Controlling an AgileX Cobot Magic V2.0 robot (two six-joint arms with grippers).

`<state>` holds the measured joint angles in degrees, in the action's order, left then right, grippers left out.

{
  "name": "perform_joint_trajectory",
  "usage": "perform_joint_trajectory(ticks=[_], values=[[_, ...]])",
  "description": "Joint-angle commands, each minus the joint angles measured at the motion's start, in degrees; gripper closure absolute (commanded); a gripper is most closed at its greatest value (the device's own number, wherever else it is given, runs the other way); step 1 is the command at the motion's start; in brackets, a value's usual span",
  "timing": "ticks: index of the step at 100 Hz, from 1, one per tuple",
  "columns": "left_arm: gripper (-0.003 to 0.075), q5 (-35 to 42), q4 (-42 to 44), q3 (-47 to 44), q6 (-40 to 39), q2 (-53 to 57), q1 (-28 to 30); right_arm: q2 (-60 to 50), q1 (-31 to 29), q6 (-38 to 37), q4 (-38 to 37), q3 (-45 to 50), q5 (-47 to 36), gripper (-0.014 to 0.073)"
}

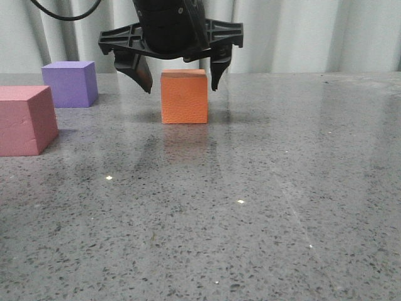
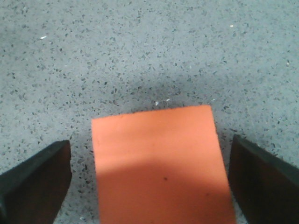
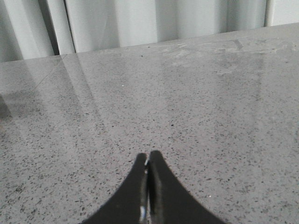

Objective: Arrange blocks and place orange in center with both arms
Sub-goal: 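Lower the left gripper over the orange cube and grasp it, then lift the orange cube and carry it toward the purple cube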

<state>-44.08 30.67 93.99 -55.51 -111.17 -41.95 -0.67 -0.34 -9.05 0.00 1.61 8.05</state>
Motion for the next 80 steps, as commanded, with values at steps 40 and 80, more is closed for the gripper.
perform_joint_trajectory(ticks=[40, 80], values=[[0.0463, 1.3, 0.6, 2.0, 2.7, 3.2, -0.4, -1.2, -0.5, 0.3, 0.0, -0.8, -4.7, 0.0661], [0.0463, -0.2, 4.9, 2.0, 7.6, 13.7, 0.3, -1.2, -0.5, 0.3, 0.0, -0.8, -4.7, 0.0661]])
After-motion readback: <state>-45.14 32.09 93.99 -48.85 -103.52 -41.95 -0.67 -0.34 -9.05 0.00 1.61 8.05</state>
